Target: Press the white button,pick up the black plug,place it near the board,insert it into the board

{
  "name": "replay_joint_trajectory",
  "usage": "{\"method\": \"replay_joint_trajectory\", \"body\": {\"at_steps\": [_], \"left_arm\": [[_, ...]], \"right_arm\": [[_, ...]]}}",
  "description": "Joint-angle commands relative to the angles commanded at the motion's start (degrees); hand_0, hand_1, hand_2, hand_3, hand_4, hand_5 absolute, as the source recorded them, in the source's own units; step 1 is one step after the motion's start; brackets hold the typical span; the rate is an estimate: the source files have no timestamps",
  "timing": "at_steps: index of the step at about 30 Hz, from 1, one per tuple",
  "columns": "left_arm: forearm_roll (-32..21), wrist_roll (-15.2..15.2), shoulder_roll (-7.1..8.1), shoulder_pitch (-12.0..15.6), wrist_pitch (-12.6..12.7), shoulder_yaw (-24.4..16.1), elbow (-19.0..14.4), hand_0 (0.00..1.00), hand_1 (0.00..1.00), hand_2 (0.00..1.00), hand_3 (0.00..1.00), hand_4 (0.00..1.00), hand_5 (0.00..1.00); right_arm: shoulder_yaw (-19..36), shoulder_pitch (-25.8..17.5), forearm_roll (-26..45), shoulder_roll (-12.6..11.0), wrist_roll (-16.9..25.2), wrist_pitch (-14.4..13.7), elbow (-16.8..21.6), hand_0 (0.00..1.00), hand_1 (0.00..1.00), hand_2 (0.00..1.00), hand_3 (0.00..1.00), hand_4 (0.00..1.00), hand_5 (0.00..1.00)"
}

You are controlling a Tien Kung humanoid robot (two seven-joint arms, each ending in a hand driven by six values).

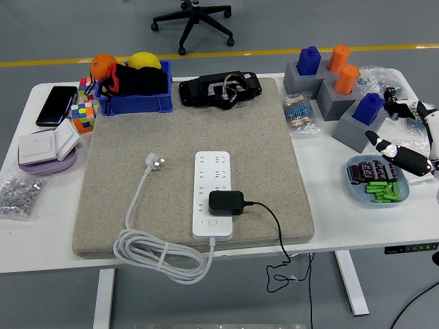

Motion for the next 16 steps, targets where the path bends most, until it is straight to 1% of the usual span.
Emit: {"method": "replay_joint_trajectory", "body": {"at_steps": [9,16], "left_arm": [[-0.09,-0.03,-0.09,0.50,0.07,-0.40,0.00,0.471,0.497,0.498,0.574,0.567,0.275],[-2.36,-0.70,-0.09,0.24,0.76,-0.10,0.00,0.471,0.497,0.498,0.574,0.567,0.275]], "right_arm": [[0.12,-0.56,-0.06,0.22,-0.20,0.10,0.11,0.676,0.660,0.617,0.607,0.884,0.356],[0.01,-0.56,0.01,0.24,-0.25,0.05,0.15,0.676,0.660,0.617,0.607,0.884,0.356]]}}
